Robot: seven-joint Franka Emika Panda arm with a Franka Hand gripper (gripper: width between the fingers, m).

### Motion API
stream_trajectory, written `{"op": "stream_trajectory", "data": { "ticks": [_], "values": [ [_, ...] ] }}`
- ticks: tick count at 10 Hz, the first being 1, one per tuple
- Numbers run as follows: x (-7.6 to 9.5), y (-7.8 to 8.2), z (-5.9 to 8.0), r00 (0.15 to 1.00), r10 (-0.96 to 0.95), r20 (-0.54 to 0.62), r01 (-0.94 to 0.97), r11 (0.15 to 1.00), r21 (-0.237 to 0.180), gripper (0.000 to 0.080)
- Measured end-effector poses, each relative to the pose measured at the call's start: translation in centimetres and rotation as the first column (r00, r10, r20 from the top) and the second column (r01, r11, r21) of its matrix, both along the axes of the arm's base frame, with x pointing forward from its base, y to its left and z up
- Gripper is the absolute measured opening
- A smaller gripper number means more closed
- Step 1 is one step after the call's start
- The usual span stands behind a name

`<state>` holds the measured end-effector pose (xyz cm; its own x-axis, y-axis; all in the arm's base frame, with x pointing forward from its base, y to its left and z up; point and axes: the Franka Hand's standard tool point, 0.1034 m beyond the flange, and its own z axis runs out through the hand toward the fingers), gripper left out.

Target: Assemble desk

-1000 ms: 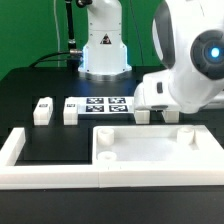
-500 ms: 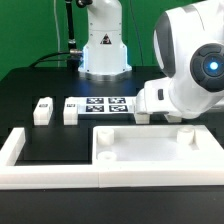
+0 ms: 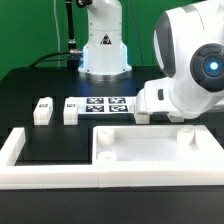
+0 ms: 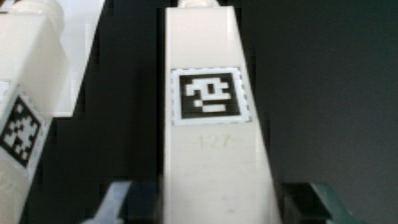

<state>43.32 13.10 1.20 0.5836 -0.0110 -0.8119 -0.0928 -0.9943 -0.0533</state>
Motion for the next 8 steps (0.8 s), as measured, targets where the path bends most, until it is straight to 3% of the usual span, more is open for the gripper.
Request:
{"op": "stream_trajectory", "data": {
  "ticks": [2, 3, 5, 7, 8],
  "values": [
    [0.0, 0.0, 0.0, 1.0, 0.0, 0.0, 0.0, 1.0, 0.0, 0.029],
    [0.2, -0.3, 0.7, 1.0, 0.018, -0.013, -0.018, 1.0, 0.005, 0.029],
    [3.2, -0.5, 4.4, 0.998, 0.047, 0.029, -0.048, 0.998, 0.05, 0.0291],
    [4.3, -1.0, 8.6, 0.998, 0.05, 0.024, -0.051, 0.997, 0.052, 0.0291],
    [5.0, -0.7, 8.6, 0.998, 0.03, 0.06, -0.033, 0.998, 0.049, 0.0291]
  ]
}}
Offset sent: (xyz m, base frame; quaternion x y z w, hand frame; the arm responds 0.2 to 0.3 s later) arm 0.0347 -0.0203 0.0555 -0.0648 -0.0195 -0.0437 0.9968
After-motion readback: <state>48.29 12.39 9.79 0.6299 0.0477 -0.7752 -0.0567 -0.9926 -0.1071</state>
